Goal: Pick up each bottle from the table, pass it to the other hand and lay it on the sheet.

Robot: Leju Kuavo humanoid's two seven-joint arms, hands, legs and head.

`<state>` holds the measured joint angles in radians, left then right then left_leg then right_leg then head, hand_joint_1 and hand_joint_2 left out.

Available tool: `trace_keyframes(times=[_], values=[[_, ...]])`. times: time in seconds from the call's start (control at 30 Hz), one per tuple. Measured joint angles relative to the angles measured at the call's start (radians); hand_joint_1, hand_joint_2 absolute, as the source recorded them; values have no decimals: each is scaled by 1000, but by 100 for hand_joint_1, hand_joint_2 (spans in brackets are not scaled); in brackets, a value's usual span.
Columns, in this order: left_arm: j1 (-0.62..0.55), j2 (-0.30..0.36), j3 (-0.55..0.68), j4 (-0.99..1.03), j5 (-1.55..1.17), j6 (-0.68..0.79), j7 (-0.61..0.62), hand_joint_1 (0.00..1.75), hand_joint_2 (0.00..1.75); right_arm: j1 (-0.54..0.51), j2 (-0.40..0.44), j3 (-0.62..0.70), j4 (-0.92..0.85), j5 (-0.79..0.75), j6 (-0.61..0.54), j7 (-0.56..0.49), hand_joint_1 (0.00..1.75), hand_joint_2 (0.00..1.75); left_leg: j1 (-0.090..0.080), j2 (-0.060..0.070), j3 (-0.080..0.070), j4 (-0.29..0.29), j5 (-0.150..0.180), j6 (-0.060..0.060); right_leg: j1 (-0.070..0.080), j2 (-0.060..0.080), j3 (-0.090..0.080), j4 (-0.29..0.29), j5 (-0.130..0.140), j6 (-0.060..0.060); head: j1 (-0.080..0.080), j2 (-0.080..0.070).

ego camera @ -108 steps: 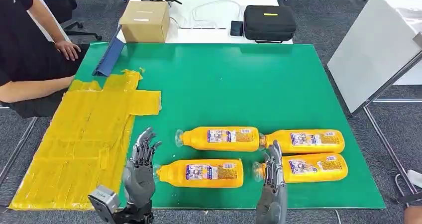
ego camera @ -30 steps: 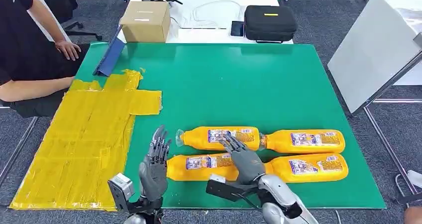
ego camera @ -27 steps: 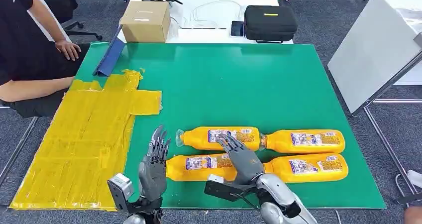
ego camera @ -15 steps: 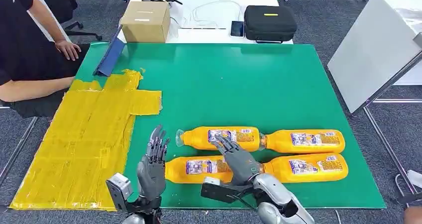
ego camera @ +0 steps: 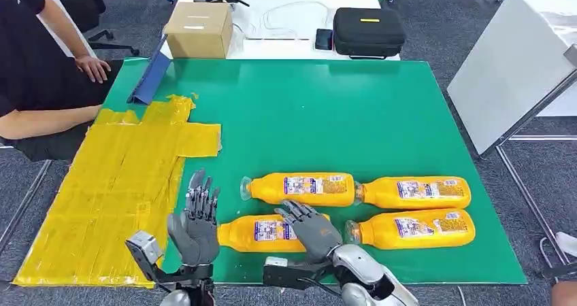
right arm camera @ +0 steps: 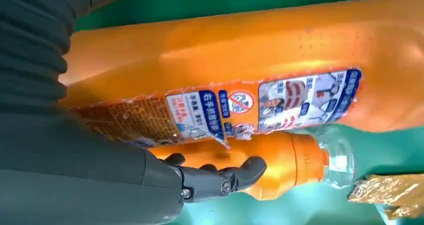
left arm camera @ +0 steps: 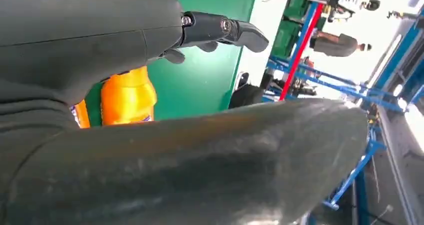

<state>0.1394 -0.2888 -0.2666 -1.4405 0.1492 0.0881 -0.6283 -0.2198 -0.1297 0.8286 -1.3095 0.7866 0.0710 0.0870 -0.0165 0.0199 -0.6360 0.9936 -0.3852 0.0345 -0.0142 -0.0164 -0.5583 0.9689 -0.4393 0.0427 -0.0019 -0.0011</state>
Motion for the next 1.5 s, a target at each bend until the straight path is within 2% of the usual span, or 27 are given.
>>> trace_keyframes(times=[0.03,0.1,0.13,0.17,0.4,0.67,0.93,0.97,1.07,1.2,1.33,1.5], values=[[0,-2,5,0,7,0,1,0,0,-10,3,13,16,0,8,3,0,175,0,0,2,0,-1,0,0,0,-4,0,0,0,0,0],[-1,-4,13,0,15,0,3,0,0,-32,5,40,48,0,32,13,0,175,0,0,5,0,-2,-2,0,0,-2,0,-1,-1,0,0],[-1,-5,16,0,16,0,4,0,0,-38,6,52,63,-1,42,16,45,175,0,0,6,0,-2,-2,0,0,-2,0,-1,-1,0,0],[-1,-6,19,0,16,-1,5,0,0,-47,8,64,79,-2,48,18,175,175,0,0,6,0,-2,-2,0,0,-2,0,-1,-1,0,0],[-4,-13,35,3,27,0,11,0,0,-101,15,122,162,6,64,31,175,175,1,2,13,0,-2,-2,0,1,4,-1,-1,-2,0,0],[-3,-19,46,-13,-31,164,-13,0,0,-130,21,140,209,-29,62,52,175,175,1,1,20,0,-3,-1,-1,1,11,-1,-3,-3,0,0],[-2,-20,47,-28,-6,203,-6,0,0,-119,16,137,208,-61,36,87,175,175,0,-1,25,0,-3,-1,-2,0,17,-3,-4,-2,0,0],[-2,-20,47,-29,-2,205,-5,0,175,-115,15,135,206,-66,22,92,175,175,0,-1,25,0,-3,-1,-2,0,17,-3,-4,-2,0,0],[11,-21,53,-45,44,212,20,0,175,-48,31,78,171,-99,-125,91,175,175,0,-4,24,0,-3,0,-2,-1,18,-3,-4,-2,0,0],[41,-21,65,-68,82,201,64,0,175,96,79,-61,14,-200,-269,11,175,175,-1,-4,17,0,-3,0,-2,-1,13,-3,-1,0,0,0],[55,-24,75,-77,129,165,67,0,175,200,125,-141,-115,-271,-309,-73,175,175,-1,-1,7,0,1,2,-2,-1,12,-3,2,3,0,0],[64,-28,89,-85,147,150,74,0,175,245,156,-188,-194,-302,-332,-116,175,175,0,-1,6,0,-2,0,-1,-1,1,-3,-1,-1,1,0]])
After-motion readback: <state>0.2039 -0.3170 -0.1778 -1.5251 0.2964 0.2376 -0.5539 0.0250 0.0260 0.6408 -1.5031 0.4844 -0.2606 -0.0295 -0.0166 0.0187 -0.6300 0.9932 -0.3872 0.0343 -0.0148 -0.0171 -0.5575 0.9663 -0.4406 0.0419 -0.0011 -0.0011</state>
